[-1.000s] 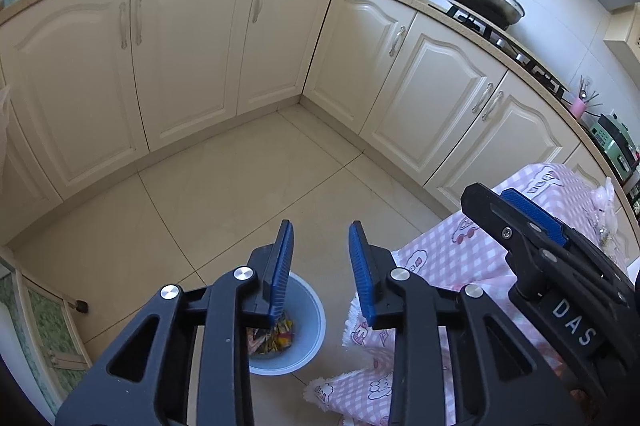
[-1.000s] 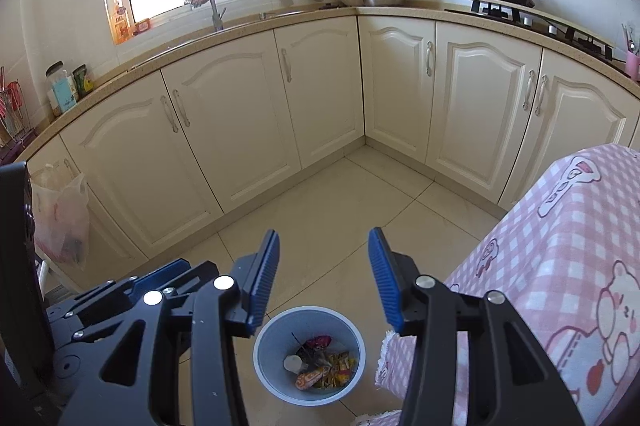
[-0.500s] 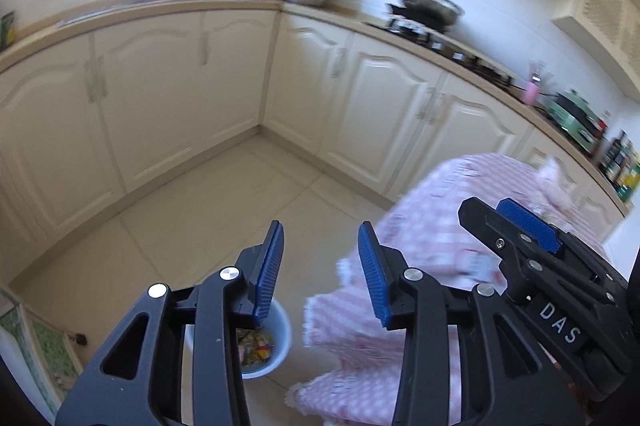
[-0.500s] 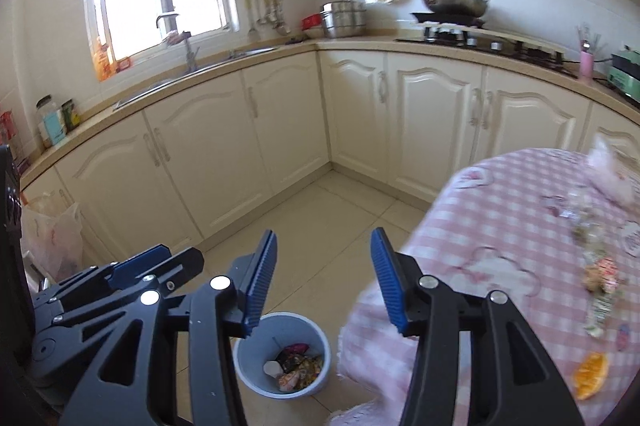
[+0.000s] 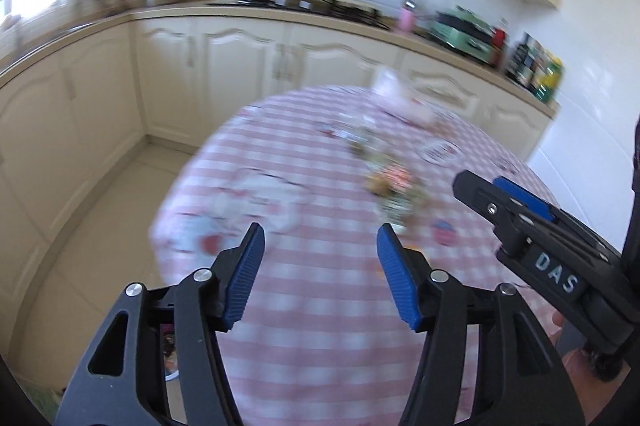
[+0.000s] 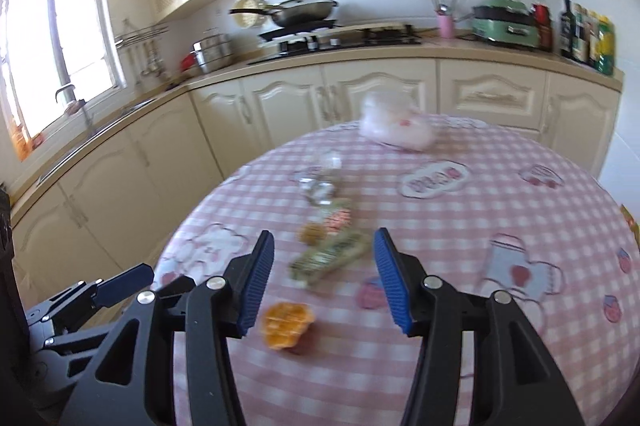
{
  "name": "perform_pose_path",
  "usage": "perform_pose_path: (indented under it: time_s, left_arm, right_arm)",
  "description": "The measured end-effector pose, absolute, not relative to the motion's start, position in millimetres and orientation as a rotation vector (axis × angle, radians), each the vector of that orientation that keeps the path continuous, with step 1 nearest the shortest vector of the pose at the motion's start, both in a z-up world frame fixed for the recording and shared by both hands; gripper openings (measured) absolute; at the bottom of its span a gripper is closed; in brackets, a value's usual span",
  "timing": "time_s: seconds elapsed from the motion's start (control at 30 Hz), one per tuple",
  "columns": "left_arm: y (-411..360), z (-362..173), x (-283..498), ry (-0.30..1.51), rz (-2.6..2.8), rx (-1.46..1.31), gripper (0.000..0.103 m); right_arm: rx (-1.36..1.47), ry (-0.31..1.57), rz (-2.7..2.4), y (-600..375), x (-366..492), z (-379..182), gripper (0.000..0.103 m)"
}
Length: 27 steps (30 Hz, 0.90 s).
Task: Collect trash
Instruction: 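Return to the table and grasp the dried orange peel with the left gripper, then grasp the green-and-white packet with the right gripper while the left holds the peel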
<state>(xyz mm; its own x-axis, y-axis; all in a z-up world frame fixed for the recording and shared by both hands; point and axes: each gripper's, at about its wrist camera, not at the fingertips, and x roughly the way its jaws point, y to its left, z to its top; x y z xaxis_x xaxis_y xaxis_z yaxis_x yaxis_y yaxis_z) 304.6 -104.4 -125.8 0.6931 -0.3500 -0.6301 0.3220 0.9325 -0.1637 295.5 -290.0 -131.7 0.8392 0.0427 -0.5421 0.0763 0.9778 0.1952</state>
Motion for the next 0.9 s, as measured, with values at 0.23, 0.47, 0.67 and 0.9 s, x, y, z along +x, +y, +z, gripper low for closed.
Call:
perform_pose_path:
  time_s: [0.23, 0.47, 0.67, 0.9]
  left_arm:
    - [-159, -142, 302, 0.797, -0.454, 0.044, 0.059]
    - [-174, -158, 312, 0.864, -0.463, 0.07, 0.033]
    - [-149, -142, 306, 0.796, -0.437, 0.017, 0.033]
    - [-97, -128, 315, 0.736, -0.316, -0.038, 0.033]
  right_arm:
    - [0.267, 0.6, -0.051, -326, 289, -148, 0.053]
    - [0.284, 0.63, -0.039, -332, 292, -153, 0.053]
    - [0.286, 0.672, -0.001, -321, 303, -157, 0.054]
    - [0.319, 0.767, 0.079, -290, 337, -169, 0.054]
